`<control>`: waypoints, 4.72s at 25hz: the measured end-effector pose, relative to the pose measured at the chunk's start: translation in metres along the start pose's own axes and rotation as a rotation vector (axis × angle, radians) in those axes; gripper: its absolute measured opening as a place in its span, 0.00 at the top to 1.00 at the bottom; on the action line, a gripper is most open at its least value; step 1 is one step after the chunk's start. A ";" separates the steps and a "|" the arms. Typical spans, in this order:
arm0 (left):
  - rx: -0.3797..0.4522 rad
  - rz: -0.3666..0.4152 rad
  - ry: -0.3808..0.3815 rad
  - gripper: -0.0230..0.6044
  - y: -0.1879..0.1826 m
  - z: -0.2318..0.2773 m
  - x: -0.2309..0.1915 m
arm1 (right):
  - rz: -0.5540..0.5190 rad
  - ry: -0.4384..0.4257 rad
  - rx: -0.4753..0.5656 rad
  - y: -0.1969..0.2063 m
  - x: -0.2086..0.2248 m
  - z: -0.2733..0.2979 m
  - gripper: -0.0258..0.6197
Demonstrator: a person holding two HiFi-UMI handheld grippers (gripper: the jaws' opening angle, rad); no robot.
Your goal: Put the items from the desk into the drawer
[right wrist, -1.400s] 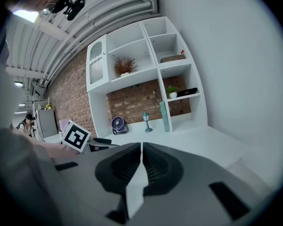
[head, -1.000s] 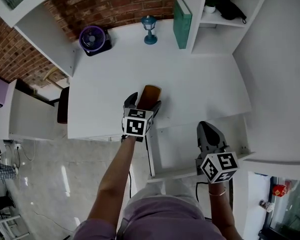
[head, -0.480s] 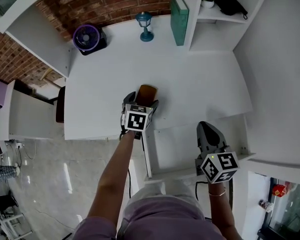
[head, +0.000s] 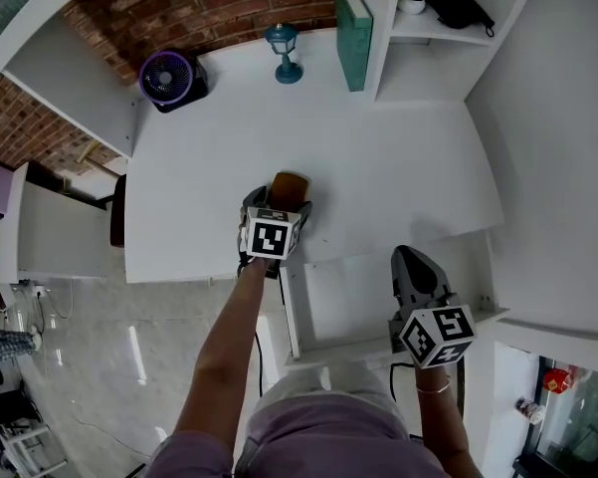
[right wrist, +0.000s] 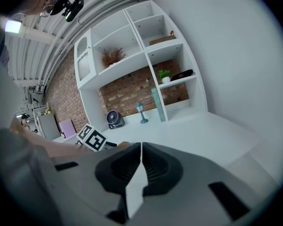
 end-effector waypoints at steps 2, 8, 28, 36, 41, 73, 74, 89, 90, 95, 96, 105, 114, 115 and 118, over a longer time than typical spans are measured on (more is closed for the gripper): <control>-0.007 0.000 0.005 0.30 0.001 0.001 0.001 | 0.001 0.000 -0.004 0.000 0.002 0.001 0.95; -0.016 0.001 0.018 0.30 0.001 0.004 0.001 | 0.011 -0.003 -0.015 0.002 0.004 0.006 0.95; 0.012 0.088 0.027 0.34 -0.007 -0.004 0.006 | 0.017 0.015 -0.026 0.002 0.005 0.004 0.95; 0.100 0.099 0.040 0.34 -0.028 -0.031 0.014 | 0.019 0.016 -0.013 0.000 -0.002 0.000 0.95; 0.130 0.100 0.071 0.34 -0.037 -0.049 0.022 | 0.011 0.021 0.002 -0.002 -0.011 -0.007 0.95; 0.277 0.283 0.445 0.34 -0.039 -0.143 0.145 | 0.043 0.338 0.148 0.014 -0.037 -0.142 0.95; 0.273 0.288 0.464 0.34 -0.037 -0.143 0.150 | 0.045 0.352 0.151 0.015 -0.037 -0.147 0.95; 0.157 0.358 0.641 0.33 0.002 -0.122 0.230 | 0.115 0.499 0.168 0.033 -0.008 -0.199 0.95; 0.149 0.360 0.647 0.33 0.004 -0.119 0.234 | 0.120 0.505 0.166 0.034 -0.004 -0.200 0.95; 0.109 0.364 0.669 0.33 0.019 -0.105 0.249 | 0.139 0.522 0.160 0.037 0.011 -0.204 0.95; 0.099 0.363 0.672 0.34 0.023 -0.101 0.251 | 0.143 0.525 0.158 0.037 0.014 -0.204 0.95; 0.026 0.389 0.691 0.34 0.050 -0.073 0.272 | 0.178 0.564 0.137 0.047 0.038 -0.216 0.95; -0.055 0.493 0.718 0.34 0.081 -0.041 0.292 | 0.211 0.602 0.117 0.058 0.056 -0.226 0.95; -0.062 0.503 0.723 0.34 0.084 -0.038 0.295 | 0.214 0.606 0.114 0.059 0.058 -0.226 0.95; -0.077 0.532 0.739 0.33 0.090 -0.031 0.301 | 0.220 0.615 0.109 0.061 0.062 -0.228 0.95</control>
Point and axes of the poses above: the fingertips, and each gripper's own axes: z forward along the fingers, x to its right, y out of its underside, the point moved 7 cm from there along -z, backward along the fingers, and after that the axes turned 9 degrees about x, right-handed, at the moved point
